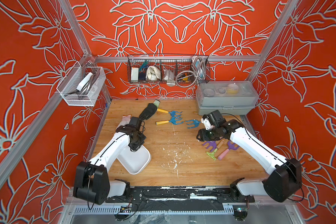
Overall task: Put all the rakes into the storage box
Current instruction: Pick up the storage box at the center of the board, then place the storage box at the center of the board.
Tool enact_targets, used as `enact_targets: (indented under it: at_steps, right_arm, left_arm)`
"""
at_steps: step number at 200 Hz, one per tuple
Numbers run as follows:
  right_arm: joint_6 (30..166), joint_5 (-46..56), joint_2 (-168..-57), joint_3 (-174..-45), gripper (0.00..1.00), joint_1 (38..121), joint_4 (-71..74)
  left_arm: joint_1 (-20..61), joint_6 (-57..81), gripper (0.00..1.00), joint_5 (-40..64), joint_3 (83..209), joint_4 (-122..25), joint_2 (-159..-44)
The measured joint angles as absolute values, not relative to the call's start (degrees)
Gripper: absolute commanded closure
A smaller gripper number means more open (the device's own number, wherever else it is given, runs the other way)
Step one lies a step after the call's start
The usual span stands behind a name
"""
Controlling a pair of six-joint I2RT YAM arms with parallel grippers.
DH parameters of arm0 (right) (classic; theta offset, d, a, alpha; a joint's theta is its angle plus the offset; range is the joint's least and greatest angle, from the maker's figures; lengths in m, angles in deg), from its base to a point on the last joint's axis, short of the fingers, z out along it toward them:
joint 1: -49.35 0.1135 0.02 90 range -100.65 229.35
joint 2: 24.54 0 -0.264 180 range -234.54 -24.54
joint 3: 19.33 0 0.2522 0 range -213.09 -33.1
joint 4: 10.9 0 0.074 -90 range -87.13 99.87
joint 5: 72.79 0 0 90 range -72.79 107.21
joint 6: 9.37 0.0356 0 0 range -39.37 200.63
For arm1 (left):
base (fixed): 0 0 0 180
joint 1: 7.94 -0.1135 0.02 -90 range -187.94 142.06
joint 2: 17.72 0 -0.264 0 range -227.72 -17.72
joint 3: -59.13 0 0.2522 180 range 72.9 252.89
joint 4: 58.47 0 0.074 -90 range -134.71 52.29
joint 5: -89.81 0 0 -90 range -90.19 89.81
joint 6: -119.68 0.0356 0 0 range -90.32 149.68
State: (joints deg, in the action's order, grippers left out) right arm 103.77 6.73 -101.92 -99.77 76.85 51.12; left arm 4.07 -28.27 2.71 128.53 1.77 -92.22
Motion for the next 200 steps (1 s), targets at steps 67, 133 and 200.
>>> enact_targets:
  at_steps: [67,133,200]
  right_arm:
    - [104.0,7.8,-98.0,-98.9,0.51,67.7,52.7]
    - [104.2,6.4,-98.3,-97.7,0.48,61.8,54.9]
    - [104.5,6.1,-98.2,-96.0,0.43,58.9,55.4]
  left_arm:
    - [19.7,-23.6,1.0,8.1,137.4,3.1,-101.4]
    - [32.0,-15.5,1.0,6.9,159.1,7.6,-121.6]
    - [35.6,-10.2,0.61,4.3,164.4,10.6,-129.1]
